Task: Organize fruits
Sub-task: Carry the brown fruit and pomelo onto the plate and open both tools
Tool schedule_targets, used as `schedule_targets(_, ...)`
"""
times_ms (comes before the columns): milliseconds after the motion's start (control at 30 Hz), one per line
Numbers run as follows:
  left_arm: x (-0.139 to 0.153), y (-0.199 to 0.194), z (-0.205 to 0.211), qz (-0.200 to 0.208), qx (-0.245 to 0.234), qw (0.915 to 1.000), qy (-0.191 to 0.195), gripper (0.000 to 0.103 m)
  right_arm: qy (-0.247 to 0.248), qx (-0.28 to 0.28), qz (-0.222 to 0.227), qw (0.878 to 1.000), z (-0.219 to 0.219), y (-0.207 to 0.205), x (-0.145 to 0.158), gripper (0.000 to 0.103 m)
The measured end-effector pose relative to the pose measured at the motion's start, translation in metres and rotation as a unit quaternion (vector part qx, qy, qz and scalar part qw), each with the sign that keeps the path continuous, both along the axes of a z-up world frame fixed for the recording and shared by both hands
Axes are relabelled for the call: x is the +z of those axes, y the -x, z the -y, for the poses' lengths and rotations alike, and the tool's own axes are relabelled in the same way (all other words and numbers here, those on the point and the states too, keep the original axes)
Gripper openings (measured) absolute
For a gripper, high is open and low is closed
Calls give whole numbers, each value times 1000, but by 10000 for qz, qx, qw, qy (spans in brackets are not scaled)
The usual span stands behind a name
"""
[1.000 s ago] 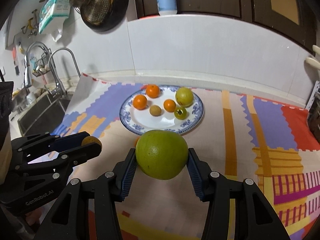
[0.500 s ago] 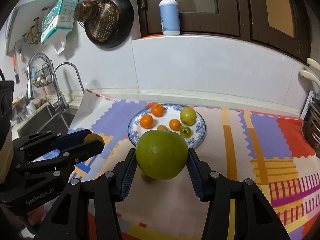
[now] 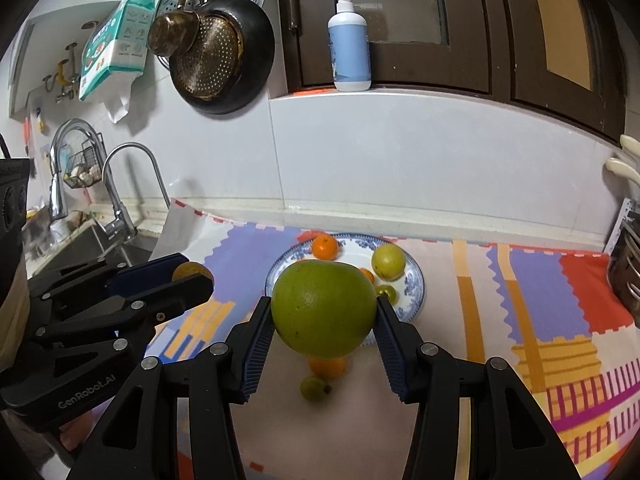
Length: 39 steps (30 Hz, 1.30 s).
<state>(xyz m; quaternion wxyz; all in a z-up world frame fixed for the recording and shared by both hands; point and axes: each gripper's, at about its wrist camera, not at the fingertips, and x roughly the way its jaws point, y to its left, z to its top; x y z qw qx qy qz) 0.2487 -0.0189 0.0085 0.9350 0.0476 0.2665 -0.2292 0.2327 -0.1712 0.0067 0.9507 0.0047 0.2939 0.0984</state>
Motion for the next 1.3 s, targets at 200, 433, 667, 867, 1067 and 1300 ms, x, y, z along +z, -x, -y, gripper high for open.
schedule_targets(200,1,-18,-4,3,-11,10000,-24,28,39,6,49,10000,-9,-16,4,51)
schedule_targets(433,-4,-44,-7,-50,20,9999,-94,28,113,51,-13,9999,-16,-43,2,51)
schedule_targets(667,-14,-77,-7,-149,42,9998,-155,28,182,120,-92,9997,-19,-72,-5,51)
schedule_targets(867,-29,-102,-5,-342,61,9992,-213,28,277,206,-210,9992,-20,-102,-16,51)
schedule_targets(1067,-50,-116,0,-583,52,9979,-287,28,294,278,-398,9984,-18,-130,-33,51)
schedule_targets(1300,-80,-126,12,-924,-67,9948,-412,28,311,377,-726,9962,-14,-158,-58,50)
